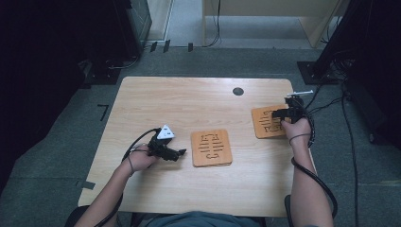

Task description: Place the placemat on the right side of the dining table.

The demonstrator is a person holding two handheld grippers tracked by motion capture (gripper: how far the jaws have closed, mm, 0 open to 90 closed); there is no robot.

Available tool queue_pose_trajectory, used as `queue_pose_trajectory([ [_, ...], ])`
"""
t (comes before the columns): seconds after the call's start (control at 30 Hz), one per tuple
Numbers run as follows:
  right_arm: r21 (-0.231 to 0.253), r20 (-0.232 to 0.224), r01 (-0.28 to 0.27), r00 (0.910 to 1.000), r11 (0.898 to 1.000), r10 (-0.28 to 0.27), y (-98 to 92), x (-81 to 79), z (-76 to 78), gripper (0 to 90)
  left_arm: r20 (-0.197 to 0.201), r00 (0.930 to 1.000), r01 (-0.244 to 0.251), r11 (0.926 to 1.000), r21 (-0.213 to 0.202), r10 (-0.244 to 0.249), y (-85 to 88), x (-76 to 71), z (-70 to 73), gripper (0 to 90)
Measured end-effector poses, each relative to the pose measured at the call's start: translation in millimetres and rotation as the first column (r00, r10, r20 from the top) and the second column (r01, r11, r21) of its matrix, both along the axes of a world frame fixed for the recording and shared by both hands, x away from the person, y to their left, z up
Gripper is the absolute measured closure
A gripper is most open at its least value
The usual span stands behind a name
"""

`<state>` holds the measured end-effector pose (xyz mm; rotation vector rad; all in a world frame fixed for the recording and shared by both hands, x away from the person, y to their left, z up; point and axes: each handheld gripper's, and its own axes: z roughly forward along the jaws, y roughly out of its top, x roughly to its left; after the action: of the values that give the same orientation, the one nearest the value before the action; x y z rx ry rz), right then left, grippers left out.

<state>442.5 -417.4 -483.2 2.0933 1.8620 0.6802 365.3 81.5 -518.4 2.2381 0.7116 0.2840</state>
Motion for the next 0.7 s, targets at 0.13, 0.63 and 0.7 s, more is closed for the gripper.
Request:
queue_pose_trajectory([
  [0.13, -0.015, -0.003, -0.005, 1.0, 1.0, 0.004, 1.3, 0.5, -1.6, 31.2, 0.0, 1.0, 0.0, 1.0, -0.001, 0.0, 0.0, 0.1, -0.1, 11.8],
  [0.63, -0.058, -0.032, -0.031, 0.9991, 0.998, 0.029, 4.1, 0.5, -9.0, 32.7, 0.0, 1.0, 0.0, 1.0, 0.0, 0.0, 0.0, 0.0, 0.0, 11.8],
  [0.7, -0.063, -0.032, -0.034, 0.999, 0.997, 0.032, 5.0, 0.3, -8.7, 32.3, 0.0, 1.0, 0.0, 1.0, 0.0, 0.0, 0.0, 0.1, 0.0, 11.8],
])
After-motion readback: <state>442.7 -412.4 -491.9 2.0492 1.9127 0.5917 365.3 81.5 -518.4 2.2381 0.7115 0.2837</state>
